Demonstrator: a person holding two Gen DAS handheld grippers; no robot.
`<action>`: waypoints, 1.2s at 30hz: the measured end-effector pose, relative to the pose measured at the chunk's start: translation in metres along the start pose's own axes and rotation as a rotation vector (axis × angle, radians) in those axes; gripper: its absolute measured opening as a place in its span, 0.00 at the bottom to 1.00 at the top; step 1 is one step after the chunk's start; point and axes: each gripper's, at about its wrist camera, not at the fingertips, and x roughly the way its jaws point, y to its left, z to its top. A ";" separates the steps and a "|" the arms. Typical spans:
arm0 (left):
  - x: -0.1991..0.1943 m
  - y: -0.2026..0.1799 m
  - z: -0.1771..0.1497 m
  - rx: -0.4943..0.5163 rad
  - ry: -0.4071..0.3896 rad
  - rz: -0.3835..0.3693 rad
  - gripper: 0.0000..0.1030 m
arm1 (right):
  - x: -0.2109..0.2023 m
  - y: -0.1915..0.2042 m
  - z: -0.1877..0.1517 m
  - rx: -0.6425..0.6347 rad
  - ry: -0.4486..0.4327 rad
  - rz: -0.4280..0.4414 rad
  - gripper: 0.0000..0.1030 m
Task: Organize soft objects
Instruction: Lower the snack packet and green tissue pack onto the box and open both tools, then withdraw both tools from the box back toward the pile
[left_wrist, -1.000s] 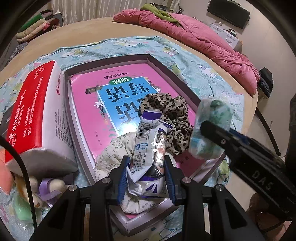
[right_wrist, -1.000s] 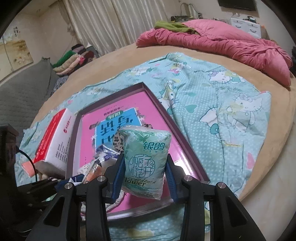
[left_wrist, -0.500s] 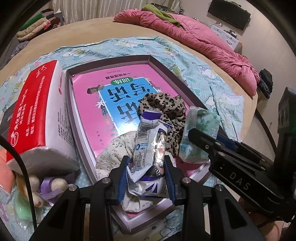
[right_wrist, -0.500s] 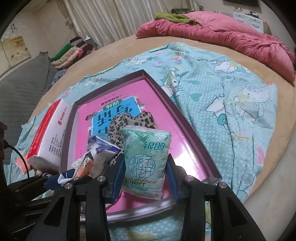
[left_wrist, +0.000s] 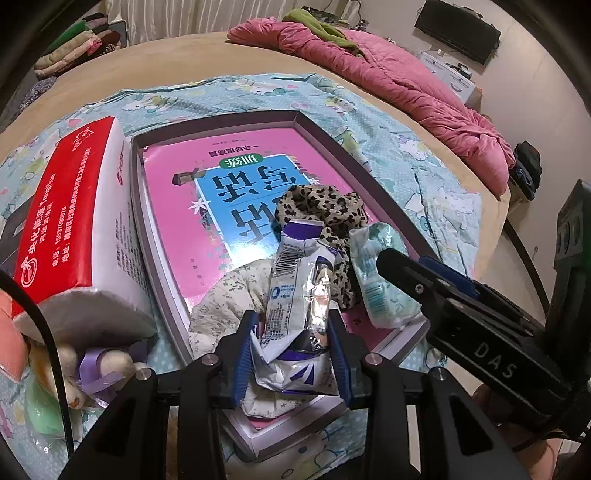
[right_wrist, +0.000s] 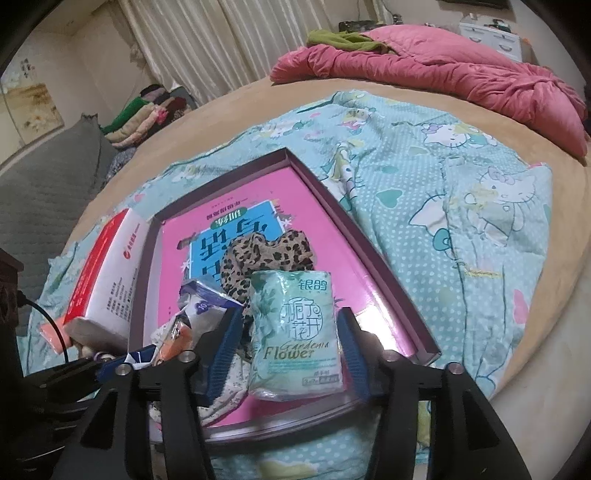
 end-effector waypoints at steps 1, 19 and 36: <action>-0.001 0.000 0.000 -0.001 -0.001 -0.003 0.36 | -0.001 0.000 0.000 0.004 -0.003 0.000 0.59; -0.005 -0.002 0.002 -0.003 -0.003 0.006 0.46 | -0.026 -0.012 0.004 0.051 -0.071 -0.039 0.71; -0.032 0.003 0.004 -0.024 -0.071 0.027 0.69 | -0.037 -0.014 0.005 0.077 -0.086 -0.052 0.75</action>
